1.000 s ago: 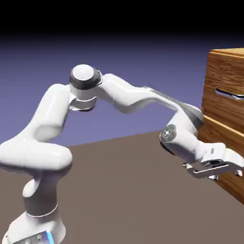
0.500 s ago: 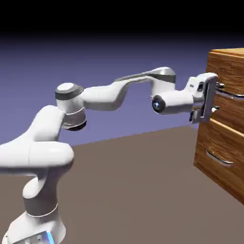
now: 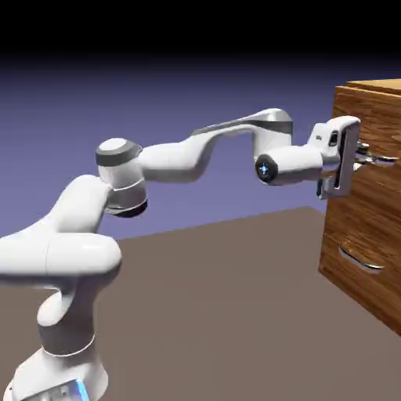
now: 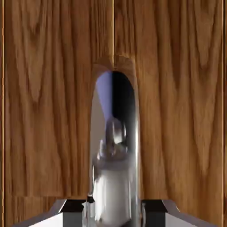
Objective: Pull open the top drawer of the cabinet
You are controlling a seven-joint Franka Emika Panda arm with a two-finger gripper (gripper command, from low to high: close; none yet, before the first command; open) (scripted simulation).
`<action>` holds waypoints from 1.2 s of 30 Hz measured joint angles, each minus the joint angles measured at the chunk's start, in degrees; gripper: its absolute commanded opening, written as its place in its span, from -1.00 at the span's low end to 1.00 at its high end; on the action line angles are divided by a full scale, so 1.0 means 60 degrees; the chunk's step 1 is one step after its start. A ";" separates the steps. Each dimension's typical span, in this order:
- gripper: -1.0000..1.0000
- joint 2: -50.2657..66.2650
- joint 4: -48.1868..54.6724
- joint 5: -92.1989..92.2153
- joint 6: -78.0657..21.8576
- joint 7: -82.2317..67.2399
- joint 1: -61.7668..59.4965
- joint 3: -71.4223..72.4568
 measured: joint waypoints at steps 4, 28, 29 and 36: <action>-1.00 -0.0275 -0.1255 -0.0070 -0.0319 -0.0419 0.0956 -0.0236; -1.00 -0.5097 -0.3853 0.0246 0.0561 -0.5961 0.4802 -0.1523; -1.00 -0.5027 -0.4141 0.0208 0.0527 -0.5951 0.5148 -0.1795; -1.00 -0.4476 -0.6019 -0.0110 0.0509 -0.5958 0.7570 -0.3675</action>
